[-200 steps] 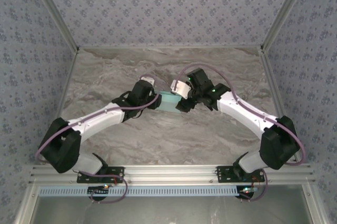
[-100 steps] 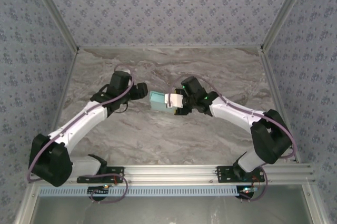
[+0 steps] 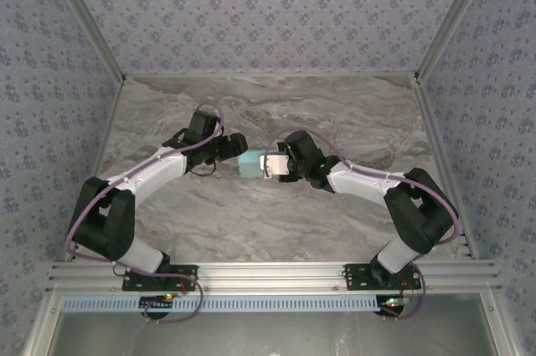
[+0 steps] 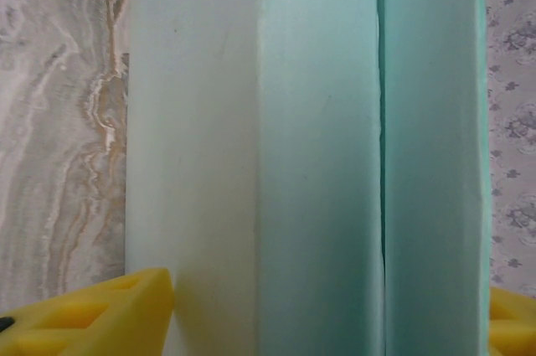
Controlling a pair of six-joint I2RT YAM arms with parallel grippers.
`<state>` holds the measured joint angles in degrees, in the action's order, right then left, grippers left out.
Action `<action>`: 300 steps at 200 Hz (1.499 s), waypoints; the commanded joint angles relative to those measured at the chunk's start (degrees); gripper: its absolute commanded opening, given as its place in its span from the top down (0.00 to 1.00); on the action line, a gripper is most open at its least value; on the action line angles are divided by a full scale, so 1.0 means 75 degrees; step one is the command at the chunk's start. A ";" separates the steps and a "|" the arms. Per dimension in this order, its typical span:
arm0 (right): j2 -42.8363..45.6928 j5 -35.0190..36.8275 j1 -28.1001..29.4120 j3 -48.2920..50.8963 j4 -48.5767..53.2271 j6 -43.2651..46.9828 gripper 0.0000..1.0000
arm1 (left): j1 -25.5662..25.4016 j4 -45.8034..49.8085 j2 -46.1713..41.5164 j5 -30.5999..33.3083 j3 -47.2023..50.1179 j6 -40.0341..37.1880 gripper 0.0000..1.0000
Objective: Fold the paper box
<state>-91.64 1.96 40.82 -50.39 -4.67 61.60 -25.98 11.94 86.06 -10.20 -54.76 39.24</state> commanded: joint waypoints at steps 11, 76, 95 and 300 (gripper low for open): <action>-0.0493 0.0773 0.0030 0.0289 -0.0315 0.0446 0.33 | -0.0074 -0.0277 -0.0020 -0.0353 0.0090 0.0087 0.20; -0.0524 0.0361 -0.0279 0.0686 -0.1300 -0.0149 0.32 | -0.0484 -0.0441 0.0517 0.0254 0.0599 -0.0284 0.22; -0.0207 -0.0024 -0.0384 0.0681 -0.1064 -0.0294 0.31 | -0.0479 -0.0405 0.0713 0.0441 0.0524 -0.0345 0.22; -0.0116 -0.2550 -0.1862 -0.0841 0.1045 -0.0985 0.41 | -0.0713 -0.0437 0.1193 0.0978 0.0634 -0.0450 0.24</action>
<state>-90.80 -19.99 26.46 -54.98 -7.11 45.34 -30.46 -1.67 92.73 -5.48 -53.23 38.85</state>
